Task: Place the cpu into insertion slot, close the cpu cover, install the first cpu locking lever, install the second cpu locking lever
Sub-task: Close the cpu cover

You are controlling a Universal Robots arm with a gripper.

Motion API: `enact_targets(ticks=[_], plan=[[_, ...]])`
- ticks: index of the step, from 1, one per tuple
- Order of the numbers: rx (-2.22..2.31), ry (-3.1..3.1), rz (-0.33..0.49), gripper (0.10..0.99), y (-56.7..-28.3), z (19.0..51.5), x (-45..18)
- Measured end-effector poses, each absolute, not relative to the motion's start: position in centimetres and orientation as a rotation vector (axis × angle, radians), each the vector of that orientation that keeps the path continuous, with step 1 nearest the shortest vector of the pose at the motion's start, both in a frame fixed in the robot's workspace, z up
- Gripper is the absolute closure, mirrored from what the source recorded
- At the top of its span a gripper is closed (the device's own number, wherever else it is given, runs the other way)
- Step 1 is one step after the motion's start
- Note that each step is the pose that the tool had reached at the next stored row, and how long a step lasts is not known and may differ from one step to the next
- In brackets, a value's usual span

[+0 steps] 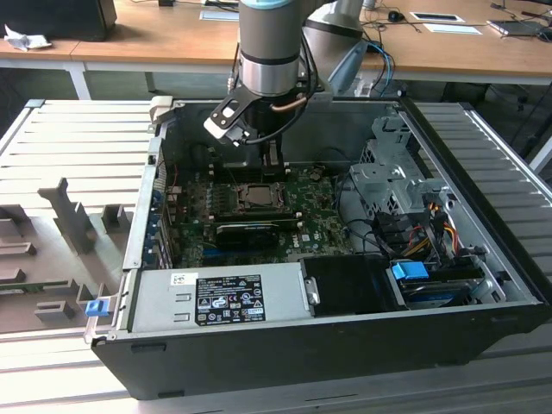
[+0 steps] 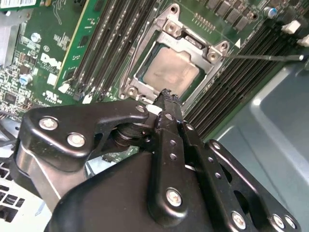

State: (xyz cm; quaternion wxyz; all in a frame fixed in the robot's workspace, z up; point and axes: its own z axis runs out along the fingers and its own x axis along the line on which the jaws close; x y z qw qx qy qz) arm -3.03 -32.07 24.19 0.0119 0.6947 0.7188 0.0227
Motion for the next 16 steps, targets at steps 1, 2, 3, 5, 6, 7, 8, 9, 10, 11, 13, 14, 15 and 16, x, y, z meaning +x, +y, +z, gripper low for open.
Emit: enact_targets(ticks=[1, 2, 3, 5, 6, 7, 8, 9, 10, 11, 13, 14, 15, 16], plan=[[2.166, 2.241, 0.071, 0.980, -32.1, 24.1, -3.3], [2.166, 2.241, 0.071, 0.980, -32.1, 24.1, -3.6], [2.166, 2.242, 0.071, 0.980, -32.1, 24.0, -3.7], [2.165, 2.242, 0.071, 0.980, -32.1, 23.8, -4.2], [2.159, 2.249, 0.071, 0.980, -32.1, 23.6, -4.5], [2.156, 2.252, 0.071, 0.980, -32.1, 23.6, -4.6], [2.155, 2.253, 0.071, 0.980, -32.1, 23.5, -4.7], [2.154, 2.254, 0.071, 0.980, -32.1, 23.4, -4.9], [2.153, 2.254, 0.071, 0.980, -32.1, 23.4, -5.0], [2.153, 2.254, 0.071, 0.980, -32.1, 23.4, -5.1], [2.153, 2.254, 0.071, 0.980, -32.1, 23.4, -5.5], [2.153, 2.254, 0.071, 0.980, -32.1, 23.4, -5.6], [2.153, 2.254, 0.071, 0.980, -32.1, 23.4, -5.6], [2.153, 2.254, 0.071, 0.980, -32.1, 23.4, -5.7]])
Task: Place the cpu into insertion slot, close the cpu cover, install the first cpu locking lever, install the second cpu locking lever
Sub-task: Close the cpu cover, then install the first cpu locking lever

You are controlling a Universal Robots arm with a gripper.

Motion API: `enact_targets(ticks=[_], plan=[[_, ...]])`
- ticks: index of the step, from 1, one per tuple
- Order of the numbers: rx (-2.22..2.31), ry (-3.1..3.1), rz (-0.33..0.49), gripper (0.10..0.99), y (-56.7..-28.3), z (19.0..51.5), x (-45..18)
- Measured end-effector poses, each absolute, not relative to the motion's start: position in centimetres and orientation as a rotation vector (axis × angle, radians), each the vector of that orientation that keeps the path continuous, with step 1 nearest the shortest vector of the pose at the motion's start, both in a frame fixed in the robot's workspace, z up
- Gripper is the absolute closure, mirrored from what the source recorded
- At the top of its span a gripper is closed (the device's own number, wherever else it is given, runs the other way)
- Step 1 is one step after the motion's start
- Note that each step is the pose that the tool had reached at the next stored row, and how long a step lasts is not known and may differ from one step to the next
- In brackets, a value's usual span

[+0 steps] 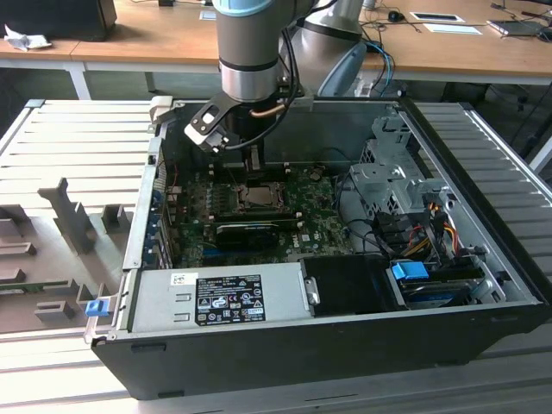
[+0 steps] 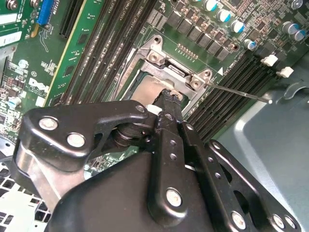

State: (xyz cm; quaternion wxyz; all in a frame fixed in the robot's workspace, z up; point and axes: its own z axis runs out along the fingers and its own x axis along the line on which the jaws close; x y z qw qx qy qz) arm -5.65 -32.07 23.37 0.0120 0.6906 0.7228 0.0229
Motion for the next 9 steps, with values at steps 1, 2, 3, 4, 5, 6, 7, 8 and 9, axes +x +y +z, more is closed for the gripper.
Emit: enact_targets(ticks=[1, 2, 3, 4, 5, 6, 7, 8, 9], plan=[[2.153, 2.254, 0.071, 0.980, -32.07, 23.37, -5.66], [2.153, 2.254, 0.071, 0.980, -32.07, 23.37, -5.68], [2.153, 2.254, 0.071, 0.980, -32.07, 23.37, -5.70], [2.153, 2.254, 0.071, 0.980, -32.07, 23.52, -5.70], [2.153, 2.254, 0.071, 0.980, -32.07, 23.61, -5.70], [2.153, 2.254, 0.071, 0.980, -32.07, 23.68, -5.70], [2.153, 2.254, 0.071, 0.980, -32.07, 23.77, -5.70], [2.153, 2.254, 0.071, 0.980, -32.07, 23.83, -5.70], [2.153, 2.254, 0.071, 0.980, -32.07, 23.91, -5.70]])
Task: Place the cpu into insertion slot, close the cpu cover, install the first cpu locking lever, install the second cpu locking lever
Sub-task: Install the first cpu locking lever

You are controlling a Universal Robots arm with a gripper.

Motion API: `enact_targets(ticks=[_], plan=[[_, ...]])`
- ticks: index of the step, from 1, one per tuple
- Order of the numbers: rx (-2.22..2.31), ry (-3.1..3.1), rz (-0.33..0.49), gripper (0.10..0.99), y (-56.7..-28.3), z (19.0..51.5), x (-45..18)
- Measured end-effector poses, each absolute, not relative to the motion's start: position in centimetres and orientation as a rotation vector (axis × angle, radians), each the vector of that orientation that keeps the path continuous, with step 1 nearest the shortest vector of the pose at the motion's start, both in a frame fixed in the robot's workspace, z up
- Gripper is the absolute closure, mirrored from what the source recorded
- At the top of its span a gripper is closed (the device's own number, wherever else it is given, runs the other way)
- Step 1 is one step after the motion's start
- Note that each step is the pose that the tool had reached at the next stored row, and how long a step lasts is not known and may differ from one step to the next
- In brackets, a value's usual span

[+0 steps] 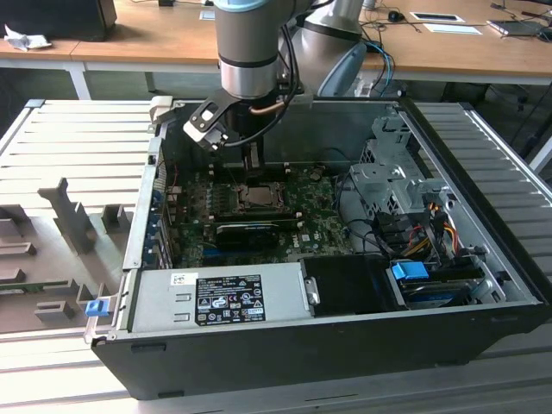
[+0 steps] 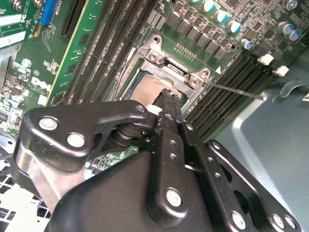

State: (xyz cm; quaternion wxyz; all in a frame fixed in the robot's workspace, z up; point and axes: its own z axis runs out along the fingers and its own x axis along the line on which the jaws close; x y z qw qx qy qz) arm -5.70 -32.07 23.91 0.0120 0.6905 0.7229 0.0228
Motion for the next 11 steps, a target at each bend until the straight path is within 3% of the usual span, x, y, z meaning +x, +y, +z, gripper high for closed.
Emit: enact_targets(ticks=[11], plan=[[2.153, 2.254, 0.072, 0.980, -32.07, 24.45, -5.70]])
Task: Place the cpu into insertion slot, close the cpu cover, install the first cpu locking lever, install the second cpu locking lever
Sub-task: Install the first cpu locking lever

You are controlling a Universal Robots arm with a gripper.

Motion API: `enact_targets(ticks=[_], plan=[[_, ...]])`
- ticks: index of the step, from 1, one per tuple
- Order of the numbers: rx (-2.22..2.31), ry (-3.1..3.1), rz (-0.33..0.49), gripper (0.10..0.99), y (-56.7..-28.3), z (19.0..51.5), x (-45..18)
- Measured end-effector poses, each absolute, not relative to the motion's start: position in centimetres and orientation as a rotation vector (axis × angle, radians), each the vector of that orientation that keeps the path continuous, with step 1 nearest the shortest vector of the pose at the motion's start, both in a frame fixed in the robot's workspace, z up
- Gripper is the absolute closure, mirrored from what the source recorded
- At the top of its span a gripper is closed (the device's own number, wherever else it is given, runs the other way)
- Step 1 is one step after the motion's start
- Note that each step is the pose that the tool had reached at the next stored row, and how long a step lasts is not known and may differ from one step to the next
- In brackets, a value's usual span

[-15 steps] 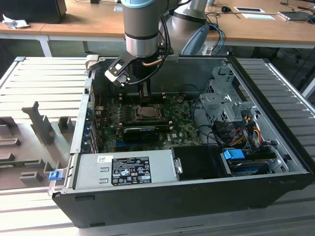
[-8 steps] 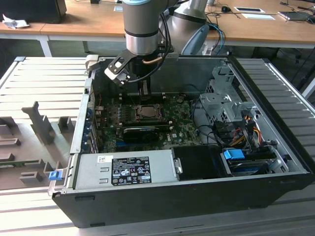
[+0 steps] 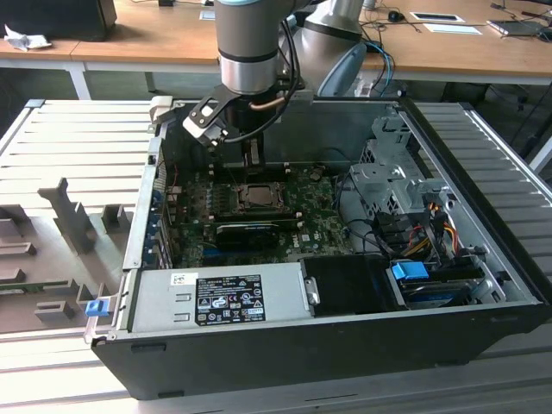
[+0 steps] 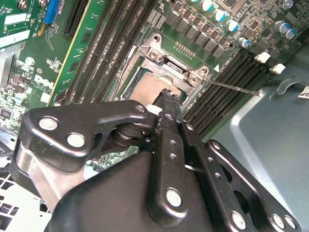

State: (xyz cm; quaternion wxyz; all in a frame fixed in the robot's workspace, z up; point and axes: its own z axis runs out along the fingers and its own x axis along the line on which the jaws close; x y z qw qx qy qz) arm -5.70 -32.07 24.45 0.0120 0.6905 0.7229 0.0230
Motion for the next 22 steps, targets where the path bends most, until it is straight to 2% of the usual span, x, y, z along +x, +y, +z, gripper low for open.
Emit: enact_targets(ticks=[22], plan=[[2.157, 2.250, 0.071, 0.980, -32.1, 26.7, -5.7]])
